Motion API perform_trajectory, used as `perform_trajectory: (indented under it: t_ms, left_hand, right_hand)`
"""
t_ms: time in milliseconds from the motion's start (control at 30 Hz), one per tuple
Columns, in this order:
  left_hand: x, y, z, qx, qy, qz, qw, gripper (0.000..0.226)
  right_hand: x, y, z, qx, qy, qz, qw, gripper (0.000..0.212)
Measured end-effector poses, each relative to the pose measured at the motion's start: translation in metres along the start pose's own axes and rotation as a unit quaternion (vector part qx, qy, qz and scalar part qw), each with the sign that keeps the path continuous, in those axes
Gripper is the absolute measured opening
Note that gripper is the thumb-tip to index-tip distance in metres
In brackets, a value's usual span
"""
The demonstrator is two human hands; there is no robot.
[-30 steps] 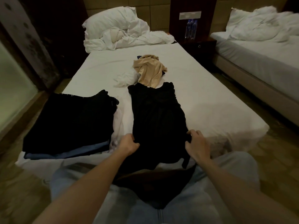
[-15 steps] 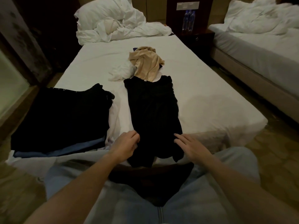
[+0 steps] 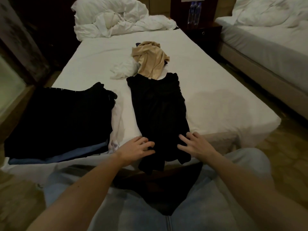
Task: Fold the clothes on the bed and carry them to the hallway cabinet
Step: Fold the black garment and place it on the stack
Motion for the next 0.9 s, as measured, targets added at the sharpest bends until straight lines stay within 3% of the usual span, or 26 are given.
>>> perform_trajectory:
  t_ms: [200,267,333,433,533,567,633,700,767,833,900]
  left_hand:
    - [0.007,-0.024,0.013,0.048,0.008,-0.059,0.997,0.046]
    - [0.015,-0.029,0.014,0.081,0.053,-0.101,0.990,0.035]
    - [0.021,-0.034,0.008,0.122,0.140,-0.142,0.972,0.029]
    - [0.033,-0.037,-0.005,0.222,0.330,-0.194,0.897,0.028]
    - [0.049,-0.032,-0.014,0.327,0.510,-0.142,0.783,0.018]
    - [0.055,-0.029,-0.014,0.363,0.562,-0.122,0.733,0.014]
    - [0.062,-0.027,-0.020,0.430,0.627,-0.074,0.645,0.045]
    - [0.064,-0.029,-0.028,0.482,0.638,-0.021,0.600,0.070]
    - [0.069,-0.036,-0.037,0.513,0.653,0.033,0.557,0.058]
    - [0.077,-0.045,-0.048,0.519,0.667,0.085,0.529,0.046]
    - [0.080,-0.053,-0.063,0.516,0.681,0.126,0.504,0.039]
  right_hand:
    - [0.004,-0.012,-0.002,-0.064,-0.047,0.035,0.996,0.015]
    - [0.006,-0.013,0.003,-0.098,-0.092,0.019,0.991,0.021]
    - [0.015,-0.017,0.010,-0.154,-0.187,-0.009,0.970,0.045]
    - [0.036,-0.020,0.025,-0.243,-0.357,-0.030,0.901,0.073]
    - [0.058,-0.012,0.039,-0.284,-0.476,0.034,0.831,0.081]
    - [0.066,-0.008,0.041,-0.277,-0.492,0.038,0.825,0.072]
    - [0.078,-0.004,0.047,-0.273,-0.493,0.030,0.826,0.035]
    - [0.085,-0.004,0.055,-0.279,-0.469,0.038,0.837,0.023]
    - [0.089,-0.008,0.064,-0.300,-0.449,0.077,0.838,0.028]
    - [0.093,-0.018,0.074,-0.336,-0.464,0.144,0.807,0.052]
    - [0.097,-0.033,0.087,-0.380,-0.507,0.215,0.743,0.057]
Point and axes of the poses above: each hand's wrist, its own y-axis away from the middle knuckle, its own x-axis out of the back of the hand, z = x × y, the point moved 1 cm from there along -y, towards the middle knuckle, and after that the axes turned 9 degrees about x, right-handed, at the moved point
